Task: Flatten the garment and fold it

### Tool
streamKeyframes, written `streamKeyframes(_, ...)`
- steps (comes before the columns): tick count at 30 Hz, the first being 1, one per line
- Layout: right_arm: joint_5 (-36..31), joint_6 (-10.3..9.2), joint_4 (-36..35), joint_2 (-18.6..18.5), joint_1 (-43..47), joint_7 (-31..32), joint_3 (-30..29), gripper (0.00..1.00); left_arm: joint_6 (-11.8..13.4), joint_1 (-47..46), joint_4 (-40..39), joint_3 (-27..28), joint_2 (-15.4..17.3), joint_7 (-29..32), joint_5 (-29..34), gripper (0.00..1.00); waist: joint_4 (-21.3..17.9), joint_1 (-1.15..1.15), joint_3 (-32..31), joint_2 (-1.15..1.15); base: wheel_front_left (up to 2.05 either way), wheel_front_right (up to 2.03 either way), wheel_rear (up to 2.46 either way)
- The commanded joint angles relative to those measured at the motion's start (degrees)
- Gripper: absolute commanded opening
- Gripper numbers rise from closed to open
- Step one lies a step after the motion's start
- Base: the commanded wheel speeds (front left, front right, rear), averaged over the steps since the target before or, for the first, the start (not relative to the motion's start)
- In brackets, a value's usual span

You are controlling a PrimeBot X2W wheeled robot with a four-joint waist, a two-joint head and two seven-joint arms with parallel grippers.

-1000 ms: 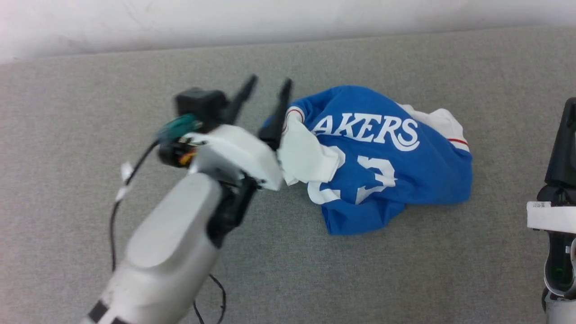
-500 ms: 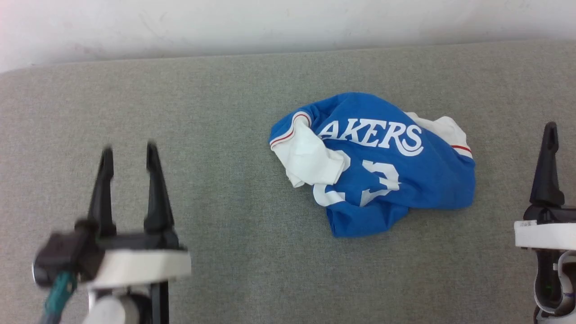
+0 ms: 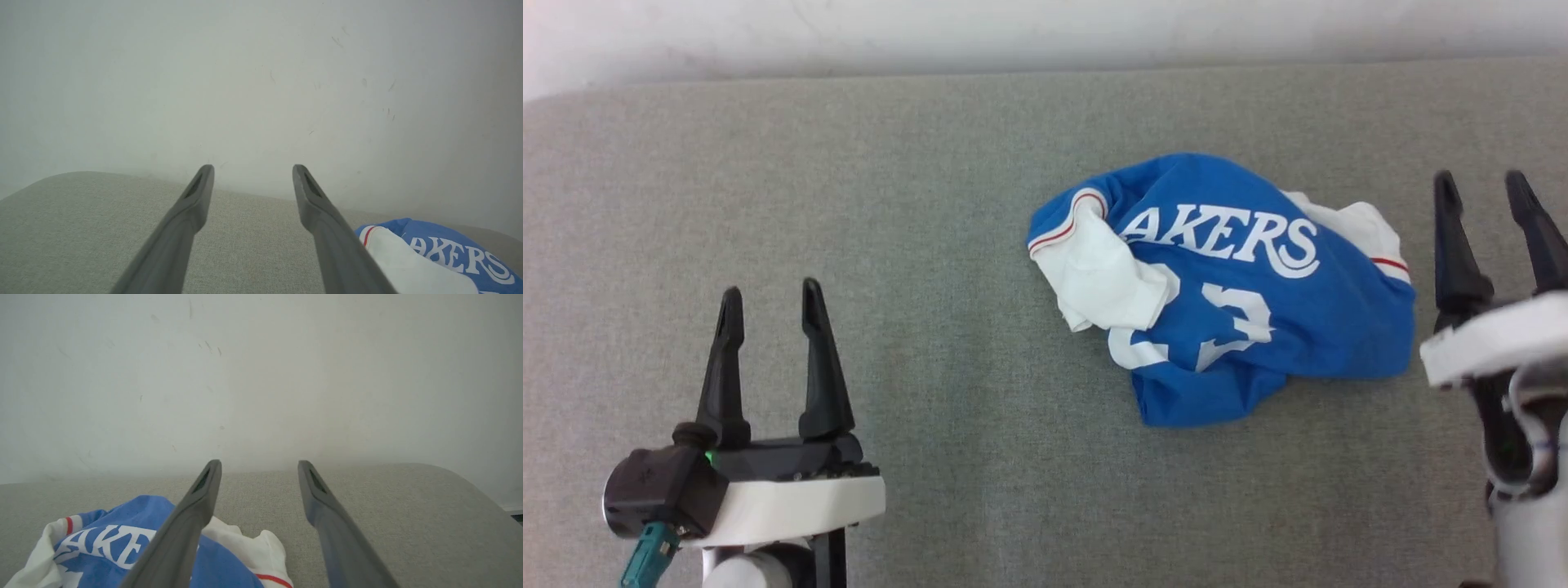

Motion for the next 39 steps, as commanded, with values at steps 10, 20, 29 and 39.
streamKeyframes(10,4.32,-0.11,6.29,-9.76,-7.88,25.33,4.07,1.0,-4.95,-3.68,2.88,0.63,-3.92,-0.27,2.38,1.0,3.77,0.0,6.71,0.0,0.0,0.0,0.0)
streamKeyframes(20,4.58,-0.11,10.97,-13.78,-8.48,38.86,6.27,0.72,-6.65,-4.98,5.19,0.44,-4.72,-0.27,2.65,1.0,7.19,0.0,7.69,0.0,0.0,0.0,0.0)
streamKeyframes(29,4.38,-0.11,5.19,-11.83,-10.94,29.66,4.35,0.0,-5.85,-3.25,5.87,1.35,-4.77,-0.27,2.51,1.0,4.59,0.0,3.93,0.0,0.0,0.0,0.0)
streamKeyframes(39,2.9,-0.11,-8.44,-5.85,4.09,28.81,-16.92,0.0,-5.31,-0.09,5.17,3.98,-4.78,-0.27,2.73,1.0,1.15,0.0,0.52,0.0,0.0,0.0,0.0)
